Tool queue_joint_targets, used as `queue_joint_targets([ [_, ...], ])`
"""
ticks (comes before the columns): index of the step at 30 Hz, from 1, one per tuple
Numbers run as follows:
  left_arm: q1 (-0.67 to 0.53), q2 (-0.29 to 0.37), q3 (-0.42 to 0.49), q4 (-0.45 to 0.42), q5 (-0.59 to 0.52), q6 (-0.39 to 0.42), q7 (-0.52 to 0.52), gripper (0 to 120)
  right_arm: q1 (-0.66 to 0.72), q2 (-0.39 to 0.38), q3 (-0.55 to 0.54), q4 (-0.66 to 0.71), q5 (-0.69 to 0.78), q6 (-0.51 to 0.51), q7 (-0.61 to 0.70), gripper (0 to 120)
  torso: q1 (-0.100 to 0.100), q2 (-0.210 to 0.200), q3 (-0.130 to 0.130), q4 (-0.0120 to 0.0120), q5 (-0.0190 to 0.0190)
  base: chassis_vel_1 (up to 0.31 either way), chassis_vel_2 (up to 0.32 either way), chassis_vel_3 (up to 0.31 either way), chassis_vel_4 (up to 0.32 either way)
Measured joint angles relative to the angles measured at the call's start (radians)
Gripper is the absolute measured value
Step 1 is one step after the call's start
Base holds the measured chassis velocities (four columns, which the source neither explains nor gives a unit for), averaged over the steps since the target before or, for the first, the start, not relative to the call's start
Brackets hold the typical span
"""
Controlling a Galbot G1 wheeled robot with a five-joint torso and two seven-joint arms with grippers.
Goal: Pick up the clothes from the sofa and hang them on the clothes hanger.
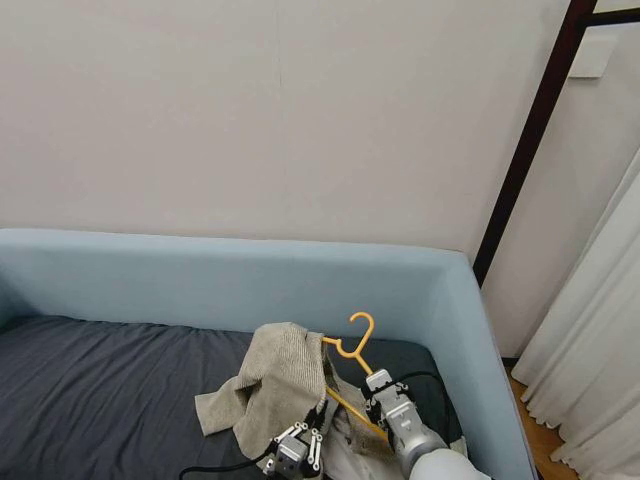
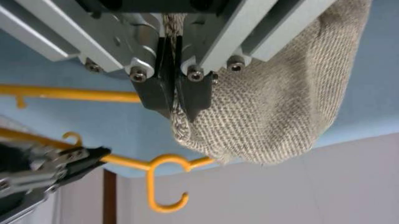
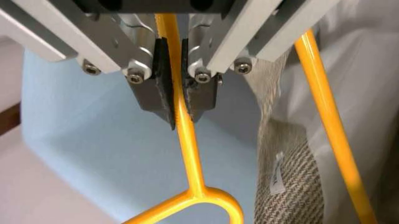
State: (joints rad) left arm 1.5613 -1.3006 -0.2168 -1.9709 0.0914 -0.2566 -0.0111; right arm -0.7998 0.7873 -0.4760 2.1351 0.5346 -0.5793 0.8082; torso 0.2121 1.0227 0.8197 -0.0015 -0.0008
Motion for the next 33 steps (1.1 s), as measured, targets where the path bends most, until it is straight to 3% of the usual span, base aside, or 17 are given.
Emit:
queue_joint_targets([
  [11, -0.008, 0.009, -0.052, 0.009, 0.030, 0.030, -0.093, 0, 0.003, 0.051, 0.007, -0.020, 0.058, 0.092, 0.003, 4, 0.000, 0.000, 0.000, 0.0004, -0.0001, 0.000, 0.000, 0.000, 0.000],
  [23, -0.035, 0.017, -0.012, -0.056, 0.029, 0.012, -0.025, 0, -0.029, 0.082, -0.073, -0.156, -0.340, 0.135, -0.107, 4, 0.000, 0.000, 0.000, 0.0003, 0.0000, 0.000, 0.000, 0.000, 0.000],
  [33, -0.025, 0.012, 0.018, -0.015, 0.043, -0.064, 0.043, 0, -0.028, 0.105, -0.093, -0.184, -0.427, 0.200, -0.175, 4, 0.000, 0.000, 0.000, 0.0002, -0.0001, 0.000, 0.000, 0.000, 0.000],
])
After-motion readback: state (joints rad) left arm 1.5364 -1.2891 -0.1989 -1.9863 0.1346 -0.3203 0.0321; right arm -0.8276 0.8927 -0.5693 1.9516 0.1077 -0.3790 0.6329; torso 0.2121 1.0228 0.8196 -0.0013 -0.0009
